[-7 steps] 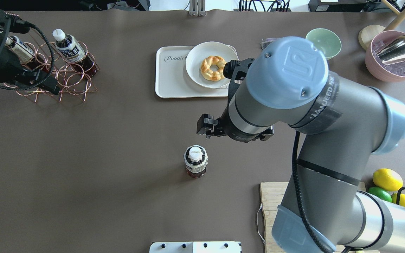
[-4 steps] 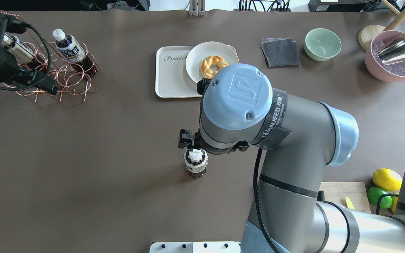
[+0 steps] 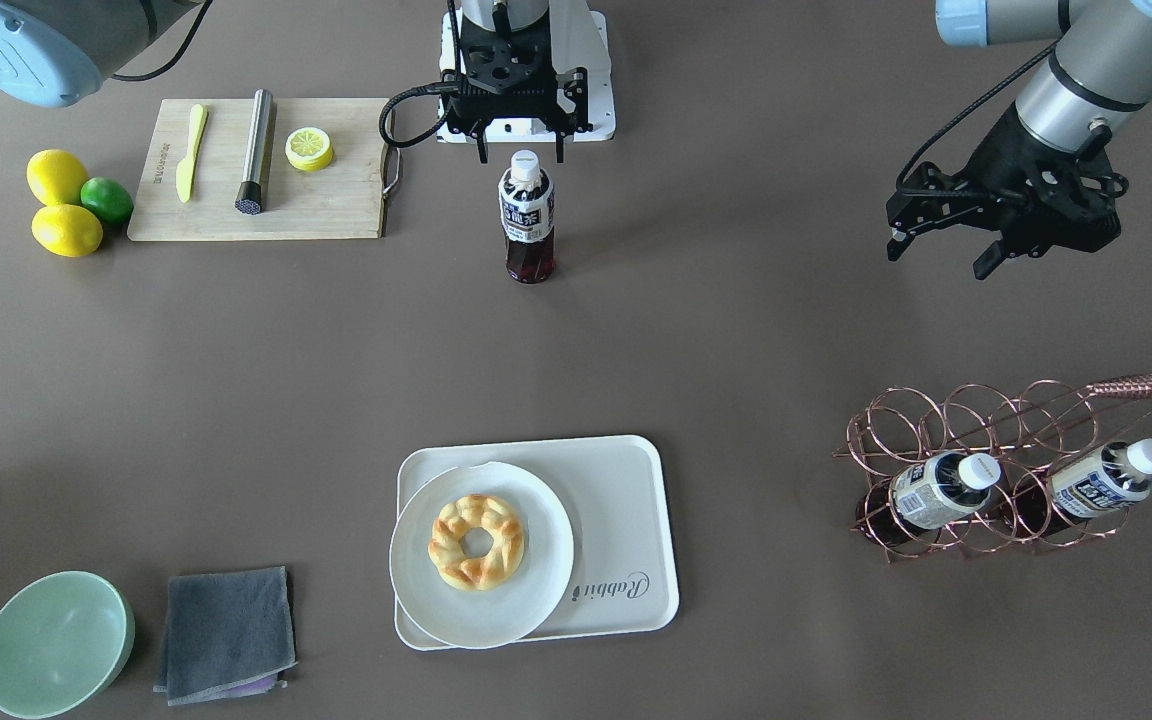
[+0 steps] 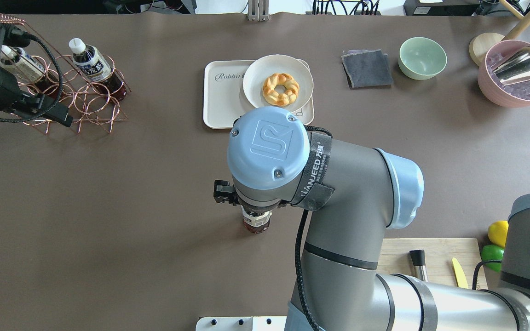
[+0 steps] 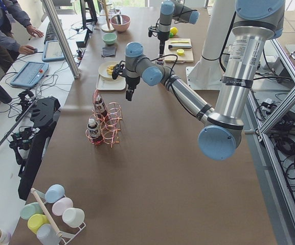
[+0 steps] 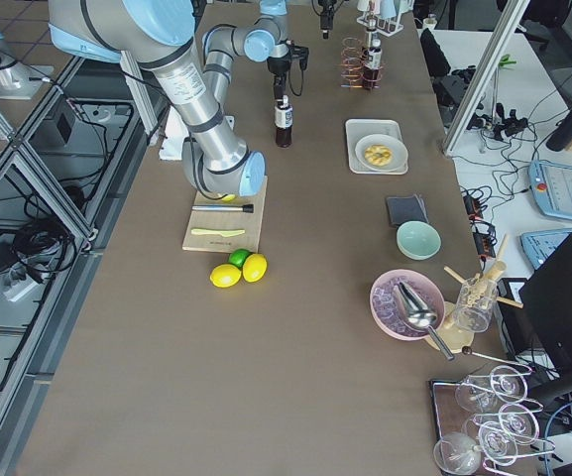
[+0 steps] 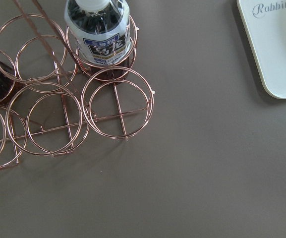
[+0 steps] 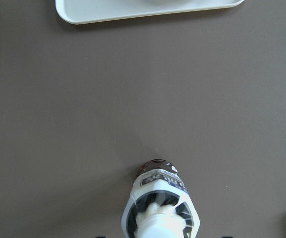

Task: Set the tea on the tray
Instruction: 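Grasp the standing tea bottle with the right gripper, then lift the bottle with the right gripper and carry it onto the white tray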

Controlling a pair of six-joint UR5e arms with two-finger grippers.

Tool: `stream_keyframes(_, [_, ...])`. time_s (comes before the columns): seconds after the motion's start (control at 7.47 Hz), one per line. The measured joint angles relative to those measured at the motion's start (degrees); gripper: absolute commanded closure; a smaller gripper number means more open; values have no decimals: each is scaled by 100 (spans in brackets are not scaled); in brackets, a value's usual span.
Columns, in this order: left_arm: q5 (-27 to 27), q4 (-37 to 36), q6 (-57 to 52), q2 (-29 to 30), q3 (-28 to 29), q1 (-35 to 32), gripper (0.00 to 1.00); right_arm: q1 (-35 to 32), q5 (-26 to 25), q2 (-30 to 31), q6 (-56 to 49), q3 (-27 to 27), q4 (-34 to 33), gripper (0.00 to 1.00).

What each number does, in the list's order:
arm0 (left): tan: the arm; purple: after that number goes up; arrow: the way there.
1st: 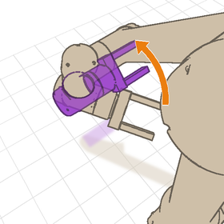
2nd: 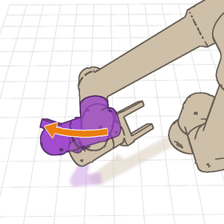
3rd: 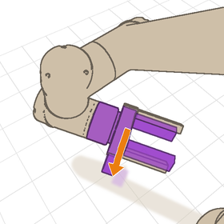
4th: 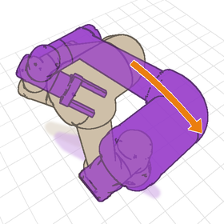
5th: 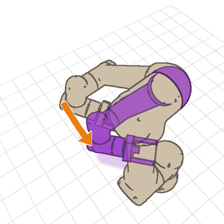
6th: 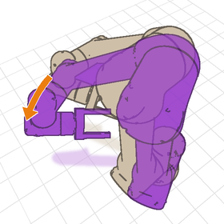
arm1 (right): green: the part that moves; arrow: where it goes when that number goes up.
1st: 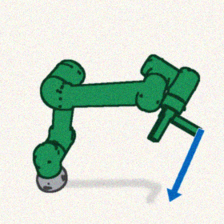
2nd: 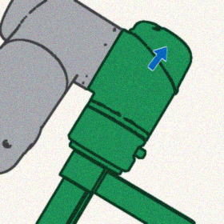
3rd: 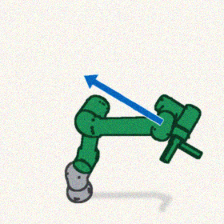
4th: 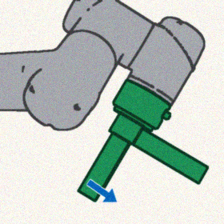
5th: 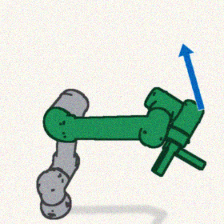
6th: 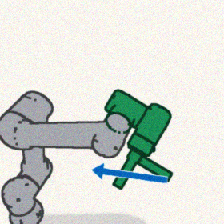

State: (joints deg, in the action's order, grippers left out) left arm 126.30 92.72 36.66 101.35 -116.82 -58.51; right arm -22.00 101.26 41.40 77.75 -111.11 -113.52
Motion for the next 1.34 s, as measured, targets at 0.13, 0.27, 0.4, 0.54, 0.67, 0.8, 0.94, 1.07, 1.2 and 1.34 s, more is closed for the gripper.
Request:
stream_keyframes(0.13, [0, 286, 10, -168, 27, 4, 3, 7, -52, -27, 8, 50, 9, 30])
stream_keyframes(0.27, [-4, 480, 18, -273, 52, 6, 3, 8, -76, -38, 11, 84, 31, 56])
stream_keyframes(0.4, [-7, 569, 23, -316, 68, 11, 3, 7, -93, -38, 12, 125, 102, 97])
stream_keyframes(0.54, [-2, 596, 31, -330, 62, 13, 3, 6, -101, -41, 16, 151, 141, 100])
stream_keyframes(0.67, [13, 603, 56, -338, 56, 14, 3, 7, -100, -43, 19, 162, 156, 100])
stream_keyframes(0.8, [26, 605, 97, -342, 37, 15, 3, 7, -95, -54, 19, 164, 158, 100])
stream_keyframes(0.94, [49, 602, 123, -350, 15, 9, 3, -26, -87, -111, 14, 183, 145, 100])
stream_keyframes(1.07, [138, 594, 134, -370, -10, -19, 3, -168, -51, -201, -14, 232, 136, 100])
stream_keyframes(1.2, [214, 574, 137, -419, -40, -112, 3, -392, 35, -286, -60, 300, 143, 100])
stream_keyframes(1.34, [243, 571, 131, -637, -159, -251, 3, -668, 119, -535, -152, 590, 165, 100])
